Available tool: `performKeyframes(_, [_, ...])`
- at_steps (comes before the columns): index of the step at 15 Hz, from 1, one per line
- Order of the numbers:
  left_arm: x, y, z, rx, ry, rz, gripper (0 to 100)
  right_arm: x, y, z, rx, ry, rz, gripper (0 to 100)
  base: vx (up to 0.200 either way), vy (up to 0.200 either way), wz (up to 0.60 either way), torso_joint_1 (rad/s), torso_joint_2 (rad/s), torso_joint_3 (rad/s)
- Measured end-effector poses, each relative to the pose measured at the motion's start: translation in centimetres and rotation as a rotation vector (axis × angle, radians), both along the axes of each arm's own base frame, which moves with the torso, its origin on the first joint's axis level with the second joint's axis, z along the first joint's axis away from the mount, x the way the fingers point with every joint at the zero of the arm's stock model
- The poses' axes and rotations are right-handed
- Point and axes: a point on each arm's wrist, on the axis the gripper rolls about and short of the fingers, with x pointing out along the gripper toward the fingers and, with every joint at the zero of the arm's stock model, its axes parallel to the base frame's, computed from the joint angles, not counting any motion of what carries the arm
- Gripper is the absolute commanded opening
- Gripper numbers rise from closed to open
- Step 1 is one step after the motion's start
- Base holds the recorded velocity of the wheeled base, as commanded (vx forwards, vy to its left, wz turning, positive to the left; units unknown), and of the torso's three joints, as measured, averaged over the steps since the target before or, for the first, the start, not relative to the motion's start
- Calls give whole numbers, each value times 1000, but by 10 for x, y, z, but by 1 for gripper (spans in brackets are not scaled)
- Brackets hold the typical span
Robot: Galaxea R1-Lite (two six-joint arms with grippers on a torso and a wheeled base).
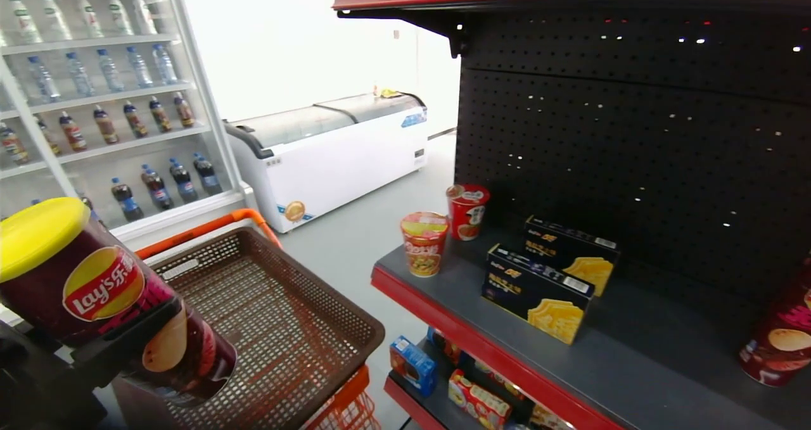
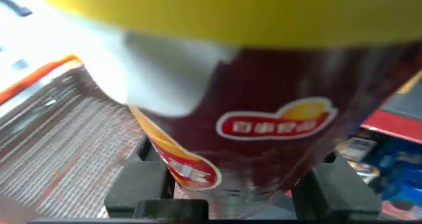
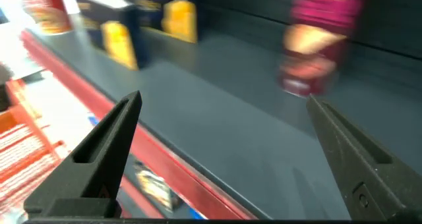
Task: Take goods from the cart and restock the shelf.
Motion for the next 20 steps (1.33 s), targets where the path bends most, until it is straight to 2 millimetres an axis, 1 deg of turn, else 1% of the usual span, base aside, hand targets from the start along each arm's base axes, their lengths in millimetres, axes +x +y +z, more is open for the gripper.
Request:
performKeyframes(5, [0, 0, -1, -1, 7, -21, 0, 0, 0, 0, 0, 1, 0, 100, 0, 0, -600, 1, 1, 4])
performKeyframes(9, [-1, 0, -8, 3, 29, -21, 0, 0, 0, 0, 0, 0, 0, 100, 0, 0, -600, 1, 2, 5])
performKeyframes(15, [-2, 0, -11, 4, 42, -19, 0, 0, 0, 0, 0, 0, 0, 100, 0, 0, 0, 0, 0, 0])
performKeyframes(20, [-1, 2, -8, -1, 35, 1, 0, 0, 0, 0, -1, 3, 2, 100, 0, 0, 0, 0, 0, 0])
